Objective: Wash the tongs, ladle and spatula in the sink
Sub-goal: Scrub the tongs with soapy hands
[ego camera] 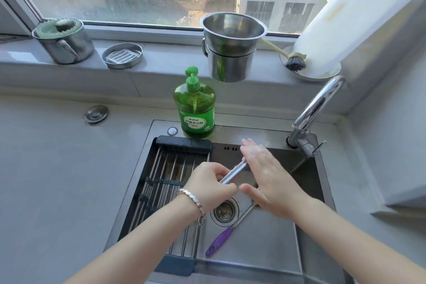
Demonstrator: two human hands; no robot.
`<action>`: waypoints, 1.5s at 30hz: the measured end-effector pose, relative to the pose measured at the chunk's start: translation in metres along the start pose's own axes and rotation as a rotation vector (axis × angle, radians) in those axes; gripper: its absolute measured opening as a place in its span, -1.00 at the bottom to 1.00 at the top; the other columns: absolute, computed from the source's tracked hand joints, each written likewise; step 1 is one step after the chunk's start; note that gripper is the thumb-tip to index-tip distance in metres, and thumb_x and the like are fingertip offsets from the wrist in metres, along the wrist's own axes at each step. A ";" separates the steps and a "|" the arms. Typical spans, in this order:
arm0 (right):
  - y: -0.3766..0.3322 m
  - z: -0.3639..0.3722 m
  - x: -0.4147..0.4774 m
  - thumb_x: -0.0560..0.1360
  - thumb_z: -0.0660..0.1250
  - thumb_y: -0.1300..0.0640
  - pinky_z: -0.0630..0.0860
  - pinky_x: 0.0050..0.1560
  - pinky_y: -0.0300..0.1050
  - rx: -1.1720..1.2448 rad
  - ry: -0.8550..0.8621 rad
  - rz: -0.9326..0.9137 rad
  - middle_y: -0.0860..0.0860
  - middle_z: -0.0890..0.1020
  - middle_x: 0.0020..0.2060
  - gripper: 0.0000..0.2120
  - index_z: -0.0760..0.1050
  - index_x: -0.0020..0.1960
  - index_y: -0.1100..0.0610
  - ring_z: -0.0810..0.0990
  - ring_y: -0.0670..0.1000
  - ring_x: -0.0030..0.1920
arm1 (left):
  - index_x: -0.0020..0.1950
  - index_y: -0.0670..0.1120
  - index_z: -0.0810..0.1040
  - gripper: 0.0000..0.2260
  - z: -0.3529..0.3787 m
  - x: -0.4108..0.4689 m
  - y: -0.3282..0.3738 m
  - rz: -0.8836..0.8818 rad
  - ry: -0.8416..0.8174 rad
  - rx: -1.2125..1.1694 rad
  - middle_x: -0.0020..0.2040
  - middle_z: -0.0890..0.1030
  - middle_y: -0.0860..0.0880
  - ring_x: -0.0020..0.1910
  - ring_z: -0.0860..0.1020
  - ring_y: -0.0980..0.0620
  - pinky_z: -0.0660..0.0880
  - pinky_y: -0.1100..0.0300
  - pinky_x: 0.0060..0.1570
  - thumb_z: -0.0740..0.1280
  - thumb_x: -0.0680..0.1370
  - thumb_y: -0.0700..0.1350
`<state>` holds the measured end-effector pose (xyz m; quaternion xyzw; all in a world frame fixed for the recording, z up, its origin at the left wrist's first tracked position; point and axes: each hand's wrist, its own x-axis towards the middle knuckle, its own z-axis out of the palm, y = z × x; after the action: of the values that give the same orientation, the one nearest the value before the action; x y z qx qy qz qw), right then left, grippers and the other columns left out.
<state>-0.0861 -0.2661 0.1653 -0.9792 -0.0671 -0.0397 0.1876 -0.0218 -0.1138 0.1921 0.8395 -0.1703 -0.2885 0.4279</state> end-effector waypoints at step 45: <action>-0.037 0.018 -0.042 0.46 -0.18 -0.41 -0.12 0.50 -0.12 0.224 -0.037 -0.058 0.05 0.02 0.49 -0.12 0.04 0.50 0.24 -0.14 -0.10 0.52 | -0.11 -0.10 0.41 -0.82 0.020 -0.026 -0.019 0.067 -0.174 -0.294 -0.23 0.46 0.01 -0.31 0.46 0.21 0.44 0.29 -0.23 0.31 0.32 -0.20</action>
<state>-0.1316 -0.2302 0.1575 -0.9502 -0.1027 -0.0193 0.2935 -0.0538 -0.1013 0.1764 0.7337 -0.1905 -0.3674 0.5390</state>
